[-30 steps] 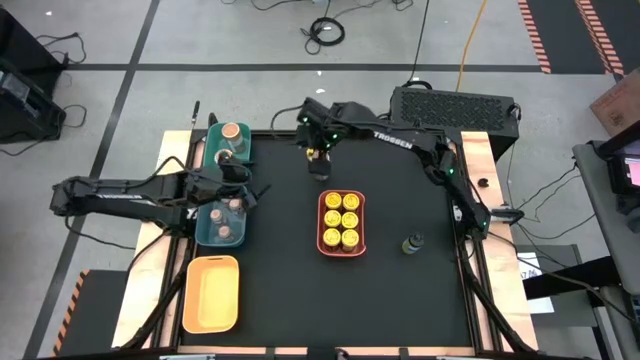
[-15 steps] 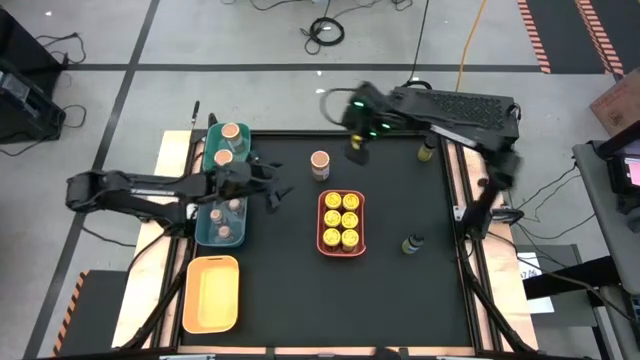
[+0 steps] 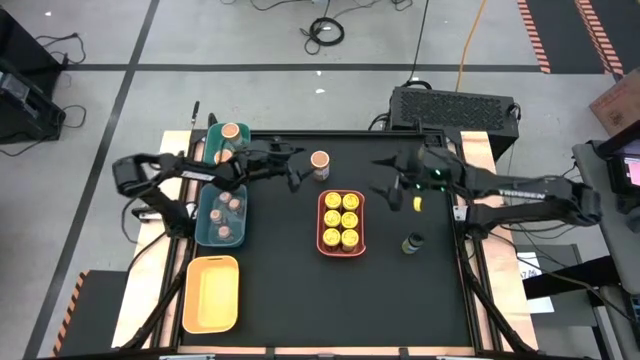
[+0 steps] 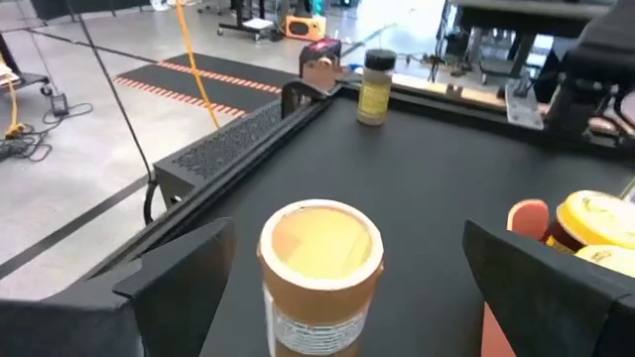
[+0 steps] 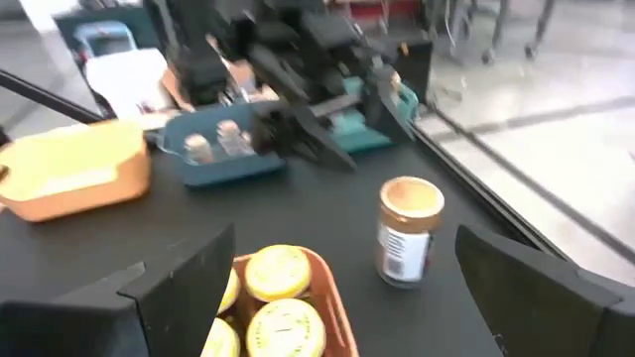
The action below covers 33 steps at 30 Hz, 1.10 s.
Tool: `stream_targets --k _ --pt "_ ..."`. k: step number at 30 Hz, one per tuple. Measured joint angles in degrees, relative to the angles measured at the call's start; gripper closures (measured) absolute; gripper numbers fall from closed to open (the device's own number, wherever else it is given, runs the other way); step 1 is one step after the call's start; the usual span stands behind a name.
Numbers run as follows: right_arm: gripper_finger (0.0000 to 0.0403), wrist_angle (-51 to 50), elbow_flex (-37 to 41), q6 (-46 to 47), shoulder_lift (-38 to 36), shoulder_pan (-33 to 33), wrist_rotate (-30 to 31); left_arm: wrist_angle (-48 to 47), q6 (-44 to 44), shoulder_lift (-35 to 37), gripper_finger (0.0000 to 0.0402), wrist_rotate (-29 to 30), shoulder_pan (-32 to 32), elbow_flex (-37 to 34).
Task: Sort spices by type
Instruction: Put the golden seasoning bottle in the green bin
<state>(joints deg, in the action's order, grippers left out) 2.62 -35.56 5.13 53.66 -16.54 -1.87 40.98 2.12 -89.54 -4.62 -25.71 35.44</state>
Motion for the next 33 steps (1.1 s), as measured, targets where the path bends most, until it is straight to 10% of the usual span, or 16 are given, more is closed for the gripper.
stream_targets --k 33 --pt "0.0028 11.39 8.27 0.26 -4.55 11.46 3.74 2.01 -1.45 -7.78 0.0006 5.20 0.61 4.26"
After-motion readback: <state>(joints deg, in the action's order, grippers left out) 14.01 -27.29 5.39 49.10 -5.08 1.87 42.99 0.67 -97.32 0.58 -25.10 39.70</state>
